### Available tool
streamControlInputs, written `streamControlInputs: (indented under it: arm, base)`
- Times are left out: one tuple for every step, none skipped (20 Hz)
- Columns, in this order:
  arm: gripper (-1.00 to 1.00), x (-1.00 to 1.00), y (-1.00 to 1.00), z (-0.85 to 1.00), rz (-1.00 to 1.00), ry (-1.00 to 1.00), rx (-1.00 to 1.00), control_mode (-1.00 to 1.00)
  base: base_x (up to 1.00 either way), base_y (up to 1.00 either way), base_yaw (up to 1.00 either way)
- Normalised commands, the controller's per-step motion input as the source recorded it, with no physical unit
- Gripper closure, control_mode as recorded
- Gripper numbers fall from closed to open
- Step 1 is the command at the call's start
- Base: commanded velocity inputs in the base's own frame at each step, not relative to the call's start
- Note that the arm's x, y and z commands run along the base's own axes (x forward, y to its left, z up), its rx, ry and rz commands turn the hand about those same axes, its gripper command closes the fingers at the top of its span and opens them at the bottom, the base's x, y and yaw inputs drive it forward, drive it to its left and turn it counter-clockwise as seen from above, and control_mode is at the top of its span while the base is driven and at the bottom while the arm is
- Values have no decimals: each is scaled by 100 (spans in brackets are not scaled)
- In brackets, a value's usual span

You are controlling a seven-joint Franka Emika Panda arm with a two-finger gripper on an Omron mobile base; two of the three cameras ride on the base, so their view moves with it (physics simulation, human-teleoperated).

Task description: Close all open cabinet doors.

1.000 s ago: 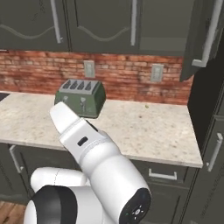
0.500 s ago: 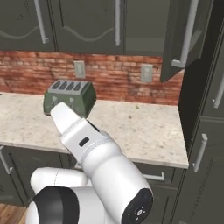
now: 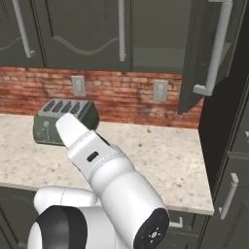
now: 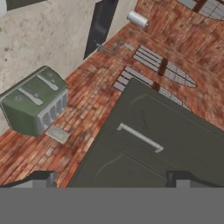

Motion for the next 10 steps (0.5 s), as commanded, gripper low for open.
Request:
streamControlInputs:
  arm:
    - [-100, 0, 0, 0, 0, 0, 0, 100]
    - [-100, 0, 0, 0, 0, 0, 0, 100]
    - [-100, 0, 0, 0, 0, 0, 0, 100]
    - [-100, 0, 0, 0, 0, 0, 0, 100]
    - [-100, 0, 0, 0, 0, 0, 0, 100]
    - [-100, 0, 0, 0, 0, 0, 0, 100]
    - [-100, 0, 0, 0, 0, 0, 0, 100]
    - [-100, 0, 0, 0, 0, 0, 0, 100]
    - [-100, 0, 0, 0, 0, 0, 0, 100]
    - [-100, 0, 0, 0, 0, 0, 0, 100]
  base:
    - [44, -19, -3]
    - [43, -19, -3]
    - [42, -21, -3]
    - [41, -23, -3]
    - [41, -24, -3]
    - [42, -24, -3]
    - [42, -26, -3]
    - [42, -31, -3]
    - [41, -32, -3]
    - [42, -34, -2]
